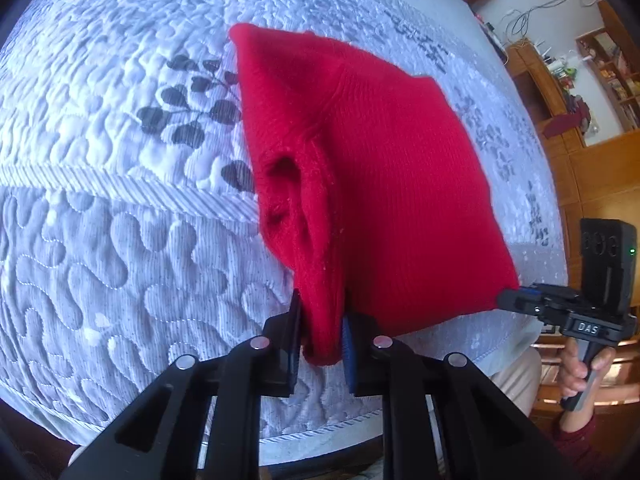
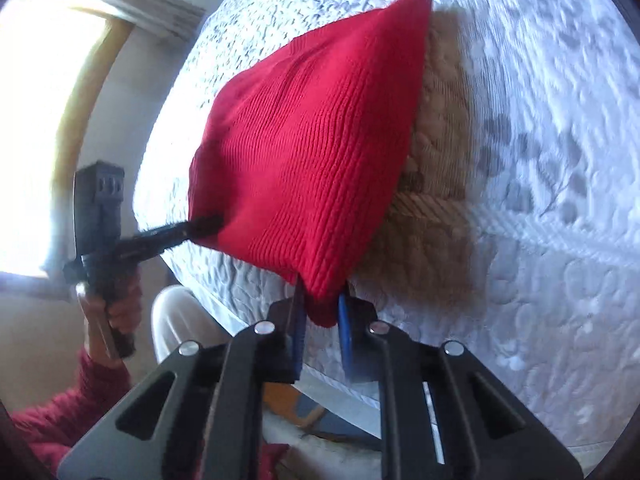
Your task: Fold small clothes
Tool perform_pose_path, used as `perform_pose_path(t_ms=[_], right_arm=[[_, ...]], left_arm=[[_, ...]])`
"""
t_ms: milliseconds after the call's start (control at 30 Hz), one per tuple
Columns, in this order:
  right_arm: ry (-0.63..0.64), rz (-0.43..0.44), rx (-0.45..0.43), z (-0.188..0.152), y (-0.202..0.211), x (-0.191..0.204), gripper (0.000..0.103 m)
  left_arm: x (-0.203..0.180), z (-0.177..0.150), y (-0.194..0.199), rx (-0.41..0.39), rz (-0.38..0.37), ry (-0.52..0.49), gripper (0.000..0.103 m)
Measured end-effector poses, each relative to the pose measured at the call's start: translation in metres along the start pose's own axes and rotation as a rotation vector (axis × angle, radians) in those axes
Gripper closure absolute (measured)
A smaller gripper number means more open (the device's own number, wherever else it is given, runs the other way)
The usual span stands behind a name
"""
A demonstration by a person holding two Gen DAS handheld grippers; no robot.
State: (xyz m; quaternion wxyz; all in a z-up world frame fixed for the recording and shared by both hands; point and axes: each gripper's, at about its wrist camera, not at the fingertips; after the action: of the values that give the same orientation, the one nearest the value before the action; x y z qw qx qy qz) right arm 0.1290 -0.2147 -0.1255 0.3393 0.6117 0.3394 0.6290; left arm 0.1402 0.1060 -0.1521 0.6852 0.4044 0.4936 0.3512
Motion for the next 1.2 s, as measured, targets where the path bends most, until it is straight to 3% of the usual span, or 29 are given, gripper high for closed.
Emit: perform_pose_path(t_ms=[133,300,400,467,533,600,800,1000,1200], right_arm=[[-0.003,-0.071,0.043,0.001,-0.028,-0.007,0.09],[-0.005,-0.082,0.051,-0.001,-0.039,-0.01,0.089],[0.003,-0.07,0.051,-0.001,-0.031,-0.006,0.081],[0.008,-0.057,0.046,0.001,-0.022,-0.006,0.078],[0.01,-0.046,0.03,0.004,-0.014,-0.006,0.068],[0.02,-0.055,0.001,0.007,-0.005,-0.003,0.065],[0.038,-0.066,-0.059,0.029,0.016,0.007,0.053],[0.052,-0.089,-0.075,0.049,0.021,0.007,0.052],[0.041,-0.132,-0.086,0.066,0.009,0.012,0.049]], left_arm=[[-0.001,-0.004,-0.013,0.001,0.033,-0.022,0.085],[-0.003,-0.007,-0.014,-0.013,0.049,-0.039,0.081],[-0.007,-0.006,-0.008,-0.025,0.061,-0.036,0.07],[-0.007,-0.004,0.001,-0.046,0.088,-0.035,0.048],[-0.004,0.0,0.016,-0.097,0.117,-0.042,0.039],[-0.001,0.007,0.022,-0.11,0.121,-0.038,0.033],[0.016,0.032,0.022,-0.111,0.124,-0.002,0.03],[0.035,0.053,0.013,-0.091,0.095,0.05,0.03],[0.038,0.062,0.006,-0.077,0.097,0.033,0.029]])
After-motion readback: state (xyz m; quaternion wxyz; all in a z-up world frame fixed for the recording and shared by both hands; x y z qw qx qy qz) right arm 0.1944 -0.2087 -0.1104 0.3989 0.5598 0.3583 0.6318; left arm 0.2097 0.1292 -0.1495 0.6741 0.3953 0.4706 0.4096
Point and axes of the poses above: each gripper's, at about its wrist camera, not at the fingertips, and y roughly against the way its jaws point, x to its left, z to its top, and after that the axes turned 8 degrees about -y, right-handed
